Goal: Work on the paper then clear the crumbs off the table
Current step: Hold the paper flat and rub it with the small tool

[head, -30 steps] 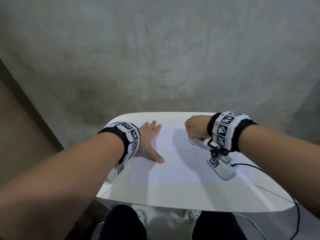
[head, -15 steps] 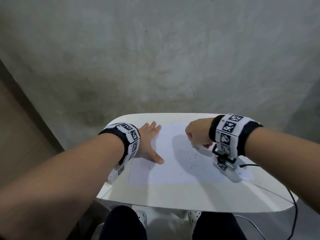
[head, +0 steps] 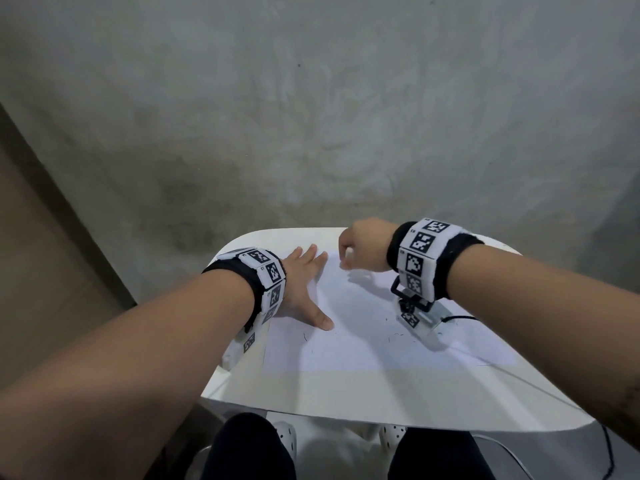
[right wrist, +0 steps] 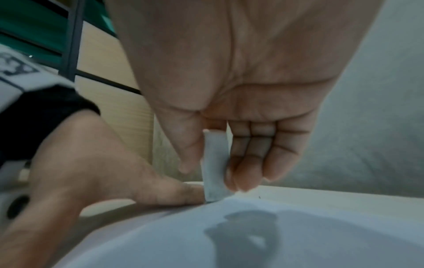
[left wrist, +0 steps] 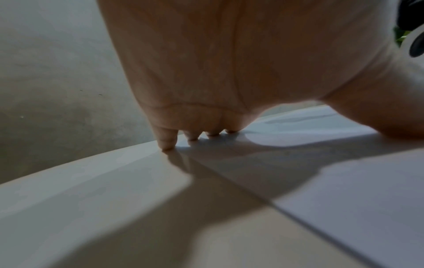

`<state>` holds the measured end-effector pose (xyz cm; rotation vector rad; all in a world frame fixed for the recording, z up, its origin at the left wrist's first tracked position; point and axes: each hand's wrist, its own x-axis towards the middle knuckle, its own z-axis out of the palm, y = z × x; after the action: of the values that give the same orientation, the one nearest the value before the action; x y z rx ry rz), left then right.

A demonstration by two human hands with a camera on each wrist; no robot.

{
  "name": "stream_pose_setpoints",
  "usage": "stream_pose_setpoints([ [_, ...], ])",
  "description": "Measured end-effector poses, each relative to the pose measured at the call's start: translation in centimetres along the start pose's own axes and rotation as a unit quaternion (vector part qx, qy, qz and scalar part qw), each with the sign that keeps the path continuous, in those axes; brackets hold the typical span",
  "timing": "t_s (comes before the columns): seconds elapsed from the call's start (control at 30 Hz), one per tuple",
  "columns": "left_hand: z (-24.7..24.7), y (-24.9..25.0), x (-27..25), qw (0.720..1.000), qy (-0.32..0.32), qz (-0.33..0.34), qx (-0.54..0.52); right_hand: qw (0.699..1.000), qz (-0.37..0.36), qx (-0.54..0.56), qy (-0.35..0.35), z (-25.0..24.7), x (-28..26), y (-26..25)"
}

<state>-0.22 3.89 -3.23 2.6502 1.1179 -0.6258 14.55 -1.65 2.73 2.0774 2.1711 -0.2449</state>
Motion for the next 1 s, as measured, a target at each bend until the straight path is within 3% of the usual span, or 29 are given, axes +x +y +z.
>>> stream_pose_setpoints([
  [0.37,0.4,-0.2,0.6,1.0,0.006,-0.001,-0.006,0.998,-0.004,-0.055,-0.015,1.9,-1.2,1.0],
  [0.53,0.5,-0.1,0.7,1.0,0.01,-0.007,0.001,0.983,-0.013,-0.139,-0.12,0.4,-3.3,0.9],
  [0.7,0.3,0.0,0.3,1.0,0.014,0.0,0.001,0.999,-0.018,-0.041,-0.004,0.6,-0.6,-1.2],
  [0.77,0.2,0.0,0.1,1.0,0.016,0.0,0.005,0.999,-0.029,-0.041,-0.003,1.5,-0.3,-1.3],
  [1.0,0.4,0.0,0.1,1.0,0.02,-0.003,-0.003,0.97,-0.035,-0.227,-0.073,1.6,-3.6,-0.1],
])
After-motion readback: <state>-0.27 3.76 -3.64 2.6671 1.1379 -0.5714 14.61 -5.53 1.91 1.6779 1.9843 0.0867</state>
